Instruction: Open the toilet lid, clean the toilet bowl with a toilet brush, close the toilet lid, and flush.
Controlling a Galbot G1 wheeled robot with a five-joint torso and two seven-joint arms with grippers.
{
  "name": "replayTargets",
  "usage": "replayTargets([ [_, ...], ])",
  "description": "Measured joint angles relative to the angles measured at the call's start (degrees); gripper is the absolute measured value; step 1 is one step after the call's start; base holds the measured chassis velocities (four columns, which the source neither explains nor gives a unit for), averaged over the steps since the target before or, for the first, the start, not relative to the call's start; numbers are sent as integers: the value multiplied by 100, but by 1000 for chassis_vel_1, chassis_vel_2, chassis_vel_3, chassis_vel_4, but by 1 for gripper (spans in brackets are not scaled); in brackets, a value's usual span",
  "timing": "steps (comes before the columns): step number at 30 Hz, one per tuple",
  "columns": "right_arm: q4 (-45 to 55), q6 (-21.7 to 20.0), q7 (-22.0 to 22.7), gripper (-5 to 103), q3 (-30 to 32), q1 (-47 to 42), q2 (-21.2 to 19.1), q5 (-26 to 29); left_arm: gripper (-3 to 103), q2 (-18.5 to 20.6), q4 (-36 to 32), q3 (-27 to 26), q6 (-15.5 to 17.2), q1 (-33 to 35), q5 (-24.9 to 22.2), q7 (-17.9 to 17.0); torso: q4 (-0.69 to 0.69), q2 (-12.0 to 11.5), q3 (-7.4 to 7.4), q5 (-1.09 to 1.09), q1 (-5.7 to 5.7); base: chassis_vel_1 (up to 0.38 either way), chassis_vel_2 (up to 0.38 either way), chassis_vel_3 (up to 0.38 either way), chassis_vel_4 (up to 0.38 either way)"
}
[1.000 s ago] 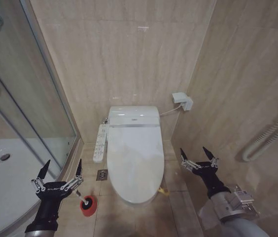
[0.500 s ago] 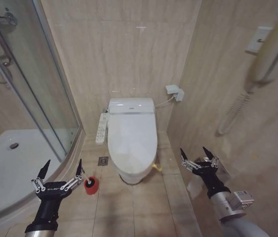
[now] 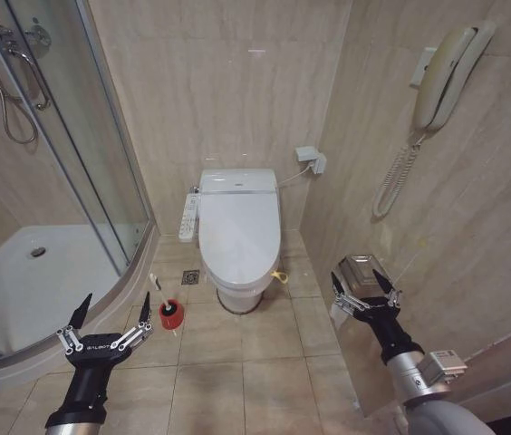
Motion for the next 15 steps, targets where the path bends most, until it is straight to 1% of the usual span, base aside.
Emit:
replayTargets([
  [4, 0, 0, 0, 100, 0, 1, 0, 0, 100, 0, 0, 0, 0, -1, 0, 0, 1, -1, 1, 0, 2, -49, 57, 69, -51],
  [15, 0, 0, 0, 100, 0, -1, 0, 0, 100, 0, 0, 0, 0, 0, 0, 0, -1, 0, -1, 0, -3, 0, 0, 0, 0],
])
